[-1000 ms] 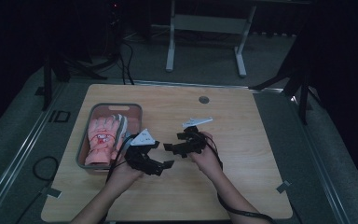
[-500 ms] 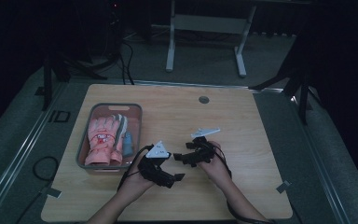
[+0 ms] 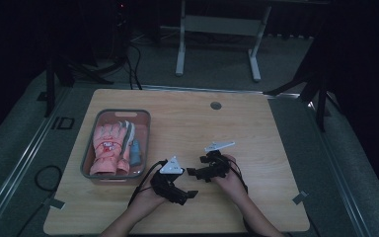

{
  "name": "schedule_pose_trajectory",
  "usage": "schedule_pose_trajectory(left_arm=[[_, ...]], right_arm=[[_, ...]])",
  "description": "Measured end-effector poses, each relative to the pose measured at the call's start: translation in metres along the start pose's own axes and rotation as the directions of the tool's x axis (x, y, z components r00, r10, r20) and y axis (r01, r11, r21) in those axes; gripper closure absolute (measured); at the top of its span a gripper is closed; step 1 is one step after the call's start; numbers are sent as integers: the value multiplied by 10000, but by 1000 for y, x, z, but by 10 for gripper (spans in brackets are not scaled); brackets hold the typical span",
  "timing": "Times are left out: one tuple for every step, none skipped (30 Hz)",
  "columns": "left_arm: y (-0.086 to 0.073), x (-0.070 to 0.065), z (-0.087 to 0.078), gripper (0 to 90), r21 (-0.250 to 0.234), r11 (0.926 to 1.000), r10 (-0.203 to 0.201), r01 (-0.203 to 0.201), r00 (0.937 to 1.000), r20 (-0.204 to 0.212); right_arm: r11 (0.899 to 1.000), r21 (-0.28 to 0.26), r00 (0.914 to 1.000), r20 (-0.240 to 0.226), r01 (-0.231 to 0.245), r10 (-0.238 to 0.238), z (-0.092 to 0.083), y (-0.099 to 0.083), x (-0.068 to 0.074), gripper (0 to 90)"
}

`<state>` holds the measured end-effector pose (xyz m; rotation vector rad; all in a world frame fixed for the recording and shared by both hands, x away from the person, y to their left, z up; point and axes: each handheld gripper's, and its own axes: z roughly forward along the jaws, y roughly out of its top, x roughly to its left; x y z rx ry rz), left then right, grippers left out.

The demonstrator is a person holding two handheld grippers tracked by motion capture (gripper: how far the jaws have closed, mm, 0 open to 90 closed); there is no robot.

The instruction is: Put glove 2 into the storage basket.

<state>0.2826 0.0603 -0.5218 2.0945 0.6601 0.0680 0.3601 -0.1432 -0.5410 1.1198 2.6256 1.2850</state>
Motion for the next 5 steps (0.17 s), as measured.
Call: schedule_pose_trajectory(left_arm=[[-1, 0, 1, 79, 7, 10000, -21, 21, 10000, 47], [-1, 0, 1, 79, 17, 10000, -47, 47, 10000, 44], [-1, 0, 1, 79, 42, 10000, -2, 2, 10000, 29], [-1, -1, 1, 79, 18, 10000, -3, 3, 10000, 35], [-1, -1, 1, 79, 18, 10000, -3, 3, 10000, 35]], right_arm=[[10000, -11, 10000, 1, -10, 10, 0, 0, 0, 167], [10000, -10, 10000, 7, -10, 10, 0, 0, 0, 167], [10000, -4, 10000, 1, -25, 25, 0, 0, 0, 167], [10000, -18, 10000, -16, -33, 33, 0, 0, 0, 167], [10000, -18, 10000, -16, -33, 33, 0, 0, 0, 167]])
